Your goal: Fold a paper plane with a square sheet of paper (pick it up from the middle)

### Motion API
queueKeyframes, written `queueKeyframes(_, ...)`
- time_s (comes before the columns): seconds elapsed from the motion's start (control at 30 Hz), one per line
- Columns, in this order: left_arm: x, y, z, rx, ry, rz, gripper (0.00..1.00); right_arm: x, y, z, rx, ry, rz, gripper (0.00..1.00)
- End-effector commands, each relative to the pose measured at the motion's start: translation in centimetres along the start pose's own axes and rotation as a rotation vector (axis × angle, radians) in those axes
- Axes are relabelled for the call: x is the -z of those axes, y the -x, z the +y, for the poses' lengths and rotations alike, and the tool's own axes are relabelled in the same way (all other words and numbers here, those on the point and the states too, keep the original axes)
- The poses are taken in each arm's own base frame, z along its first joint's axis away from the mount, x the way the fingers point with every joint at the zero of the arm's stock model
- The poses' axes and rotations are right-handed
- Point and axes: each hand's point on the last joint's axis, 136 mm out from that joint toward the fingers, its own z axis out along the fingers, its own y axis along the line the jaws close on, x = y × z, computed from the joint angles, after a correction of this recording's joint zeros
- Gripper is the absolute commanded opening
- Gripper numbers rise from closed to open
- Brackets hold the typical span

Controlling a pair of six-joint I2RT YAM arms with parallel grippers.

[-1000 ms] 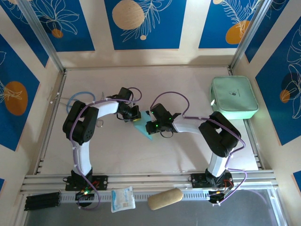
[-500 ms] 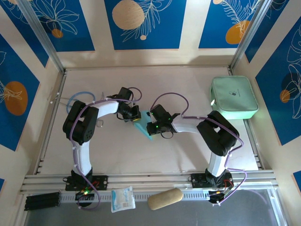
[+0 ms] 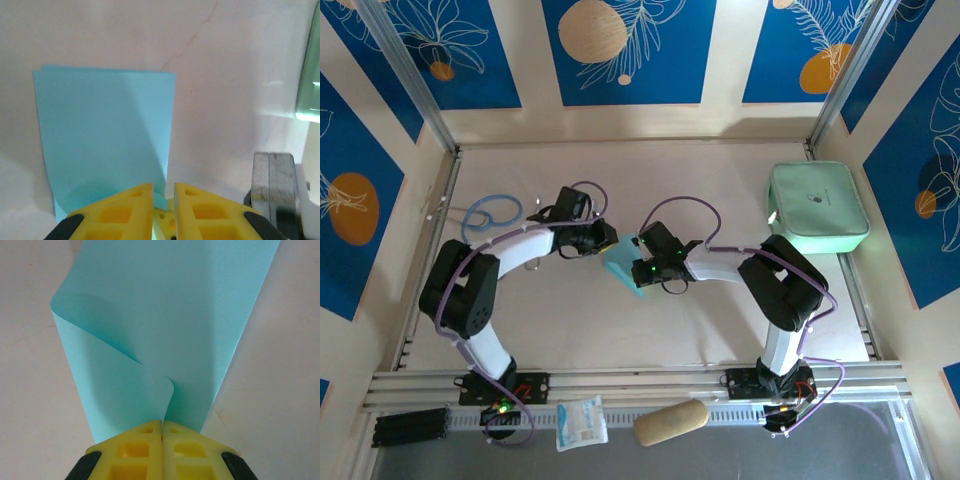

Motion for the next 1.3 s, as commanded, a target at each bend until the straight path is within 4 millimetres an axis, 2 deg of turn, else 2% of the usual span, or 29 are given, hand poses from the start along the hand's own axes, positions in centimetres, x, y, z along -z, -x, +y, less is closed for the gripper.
queueKeyframes(0.0, -0.7, -2.1, -1.0, 0.065, -0.058, 0.022, 0.19, -0.7, -0.9, -0.5, -0.023, -0.017, 0.05, 0.0)
queueKeyframes(0.2, -2.1, -4.8, 0.0, 0.111, -0.03, 0.057, 0.18, -0.7, -0.9, -0.6, -0.027, -0.015, 0.052, 0.0)
queueKeyframes(0.37, -2.9, -5.6, 0.9, 0.129, -0.004, 0.071, 0.17, -0.8, -1.0, -0.6, -0.031, -0.016, 0.056, 0.0)
queueKeyframes(0.7, -3.7, -6.1, 2.9, 0.145, 0.054, 0.065, 0.12, -0.7, -0.9, -0.7, -0.038, -0.021, 0.058, 0.0)
queueKeyframes(1.27, -4.4, -6.6, 4.2, 0.153, 0.083, 0.079, 0.1, -0.9, -1.1, -1.0, -0.053, -0.027, 0.072, 0.0)
